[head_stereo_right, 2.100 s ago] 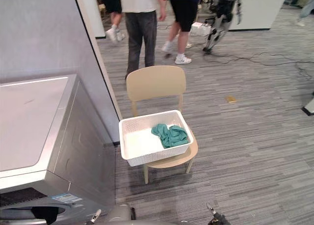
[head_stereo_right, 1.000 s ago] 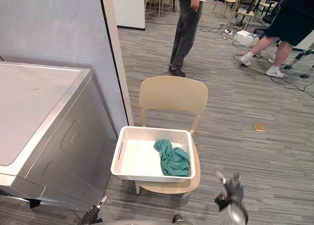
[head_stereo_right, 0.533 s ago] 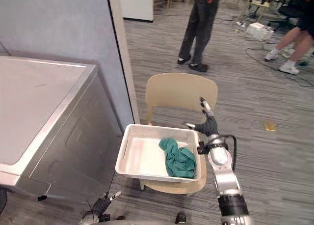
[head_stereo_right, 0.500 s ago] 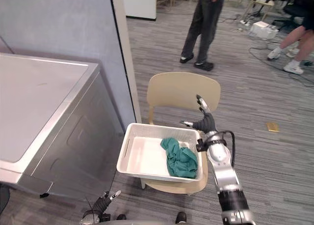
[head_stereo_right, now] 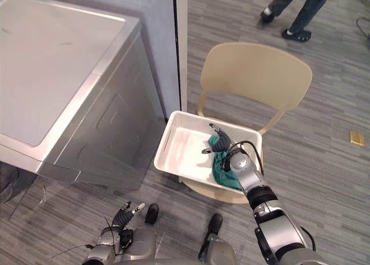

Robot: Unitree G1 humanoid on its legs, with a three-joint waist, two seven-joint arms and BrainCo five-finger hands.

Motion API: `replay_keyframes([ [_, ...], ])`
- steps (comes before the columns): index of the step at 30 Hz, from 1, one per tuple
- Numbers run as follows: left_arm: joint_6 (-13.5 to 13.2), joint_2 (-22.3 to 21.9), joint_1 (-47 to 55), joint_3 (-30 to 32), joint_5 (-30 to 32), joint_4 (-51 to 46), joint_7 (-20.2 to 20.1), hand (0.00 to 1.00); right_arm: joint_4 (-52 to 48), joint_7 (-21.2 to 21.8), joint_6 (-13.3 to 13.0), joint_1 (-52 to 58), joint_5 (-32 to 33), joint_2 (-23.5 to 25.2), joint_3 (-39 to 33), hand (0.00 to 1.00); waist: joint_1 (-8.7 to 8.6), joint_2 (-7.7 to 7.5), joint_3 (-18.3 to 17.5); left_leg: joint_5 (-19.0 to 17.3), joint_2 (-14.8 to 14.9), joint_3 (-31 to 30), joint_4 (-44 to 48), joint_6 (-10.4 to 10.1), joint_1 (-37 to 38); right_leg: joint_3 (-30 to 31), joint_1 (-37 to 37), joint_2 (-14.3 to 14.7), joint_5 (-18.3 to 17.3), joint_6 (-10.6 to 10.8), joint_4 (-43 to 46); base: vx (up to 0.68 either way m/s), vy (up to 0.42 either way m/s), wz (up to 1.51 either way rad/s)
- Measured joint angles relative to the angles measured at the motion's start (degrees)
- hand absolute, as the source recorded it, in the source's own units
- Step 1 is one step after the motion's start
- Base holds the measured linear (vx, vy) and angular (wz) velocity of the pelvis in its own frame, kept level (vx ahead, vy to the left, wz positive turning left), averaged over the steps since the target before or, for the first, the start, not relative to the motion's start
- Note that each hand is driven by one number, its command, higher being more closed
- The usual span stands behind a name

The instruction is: Pick up the laundry basket with both hands and put the clothes into the washing machine.

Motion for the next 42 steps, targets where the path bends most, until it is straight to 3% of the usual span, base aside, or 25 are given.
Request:
replay_keyframes([
  [10, -0.42, 0.79, -4.83, -3.65, -4.44, -0.68, 3.13, 0.0, 8.34, -2.78, 1.69, -6.56, -0.79, -2.02, -3.84, 0.0, -1.35, -0.05, 6.86, 0.18, -0.68, 1.14, 2.75, 0.2, -5.35, 2.55, -5.47, -0.35, 2.44, -0.26, -0.04, -0.07, 0.01, -0.1],
  [24, -1.08, -0.84, -9.3, -6.5, -8.93, -2.81, 6.13, 0.0, 18.67, -9.07, 2.67, -18.21, -5.62, -7.92, -5.51, 0.0, -1.15, 1.37, 8.93, 0.15, -0.87, -0.42, 7.3, 0.2, -16.43, 1.75, -14.83, -0.56, 2.7, -0.28, 3.01, -0.03, 0.004, 0.03],
  [27, -1.06, -0.8, -10.96, -5.85, -9.36, -2.07, 6.78, 0.0, 20.05, -9.5, 2.55, -19.67, -9.34, -9.46, -3.61, 0.0, -0.96, 1.88, 9.2, 0.13, -1.04, -1.61, 9.2, 0.2, -21.06, 1.11, -18.41, -0.63, 2.68, -0.3, 4.11, -0.06, 0.006, 0.11],
  [29, -1.05, -0.94, -12.68, -5.47, -9.38, -1.69, 7.26, 0.0, 20.29, -10.39, 2.43, -19.48, -14.16, -11.04, -0.18, 0.0, 0.28, 2.13, 9.33, 0.14, -1.16, -2.37, 10.62, 0.2, -24.49, 0.7, -21.44, -0.73, 2.57, -0.45, 5.49, -0.06, 0.017, 0.13],
  [33, -1.07, -2.8, -13.82, -2.69, -9.99, -5.48, 7.48, 0.0, 17.64, -12.61, 1.59, -19.84, -21.65, -15.13, 2.42, 0.0, 0.24, 2.58, 9.54, 0.41, -2.25, -4.65, 11.65, 0.62, -30.75, -1.97, -27.82, -2.83, -0.3, -1.07, 12.05, -0.06, 0.031, 0.34],
  [35, -1.08, -3.96, -13.81, -0.92, -10.65, -9.05, 7.78, 0.0, 15.58, -13.27, 2.77, -19.38, -23.38, -16.1, 2.91, 0.0, 0.23, 2.55, 9.53, 1.13, -1.99, -4.28, 11.62, 0.7, -33.62, -3.68, -30.5, -4.11, -1.99, -1.22, 15.26, -0.04, 0.024, 0.49],
  [36, -1.08, -4.09, -13.79, -0.88, -10.9, -10.12, 8.25, 0.0, 14.25, -13.89, 3.38, -18.73, -23.78, -16.42, 3.07, 1.0, 0.15, 2.32, 9.46, 1.55, -1.77, -3.7, 11.61, 0.66, -34.35, -4.17, -31.39, -4.46, -2.91, -1.08, 16.78, -0.01, 0.004, 0.33],
  [42, -1.04, -6.0, -13.59, 1.33, -10.99, -13.76, 8.78, 0.0, 12.31, -13.91, 4.66, -16.85, -29.59, -16.62, 4.5, 1.0, 0.21, 1.47, 9.22, 2.15, -1.87, -3.04, 12.32, 0.72, -33.94, -4.36, -31.92, -6.26, -4.66, -1.2, 20.09, 0.03, 0.008, 0.08],
])
